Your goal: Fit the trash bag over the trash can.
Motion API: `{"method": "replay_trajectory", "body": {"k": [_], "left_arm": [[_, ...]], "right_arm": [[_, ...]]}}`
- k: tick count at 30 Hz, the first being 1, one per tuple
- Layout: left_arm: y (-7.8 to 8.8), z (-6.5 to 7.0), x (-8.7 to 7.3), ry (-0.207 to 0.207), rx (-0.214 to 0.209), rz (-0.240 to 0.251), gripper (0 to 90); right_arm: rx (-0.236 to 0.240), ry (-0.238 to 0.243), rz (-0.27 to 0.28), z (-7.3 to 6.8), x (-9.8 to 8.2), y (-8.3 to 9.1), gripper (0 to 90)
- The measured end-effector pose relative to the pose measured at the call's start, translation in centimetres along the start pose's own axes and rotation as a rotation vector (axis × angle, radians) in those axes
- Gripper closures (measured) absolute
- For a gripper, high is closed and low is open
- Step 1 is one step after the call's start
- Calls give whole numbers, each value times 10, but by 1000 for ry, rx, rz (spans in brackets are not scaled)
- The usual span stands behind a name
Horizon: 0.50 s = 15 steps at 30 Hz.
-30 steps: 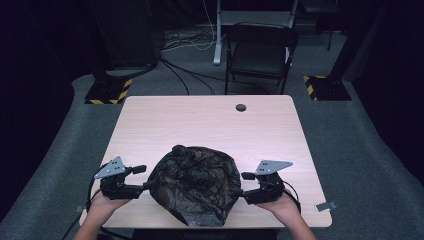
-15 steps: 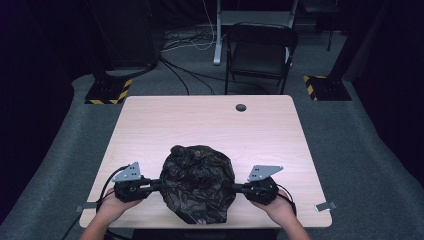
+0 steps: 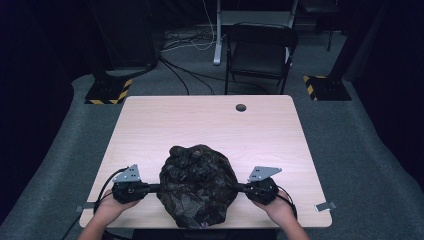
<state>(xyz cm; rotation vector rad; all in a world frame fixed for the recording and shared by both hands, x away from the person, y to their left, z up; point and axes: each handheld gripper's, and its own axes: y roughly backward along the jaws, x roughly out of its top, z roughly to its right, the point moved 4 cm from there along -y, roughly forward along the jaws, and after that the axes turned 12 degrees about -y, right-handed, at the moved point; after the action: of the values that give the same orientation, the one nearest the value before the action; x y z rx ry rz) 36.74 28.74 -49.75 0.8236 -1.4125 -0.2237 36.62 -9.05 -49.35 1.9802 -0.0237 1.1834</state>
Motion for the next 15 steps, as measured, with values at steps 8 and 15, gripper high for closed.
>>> {"method": "replay_trajectory", "body": {"k": [8, 15], "left_arm": [[-4, -15, -10, 28, 46, -48, 899], [10, -17, -4, 64, 50, 58, 690]], "right_arm": [[-86, 26, -25, 11, -1, -10, 900], [-86, -11, 10, 15, 1, -3, 765]]}}
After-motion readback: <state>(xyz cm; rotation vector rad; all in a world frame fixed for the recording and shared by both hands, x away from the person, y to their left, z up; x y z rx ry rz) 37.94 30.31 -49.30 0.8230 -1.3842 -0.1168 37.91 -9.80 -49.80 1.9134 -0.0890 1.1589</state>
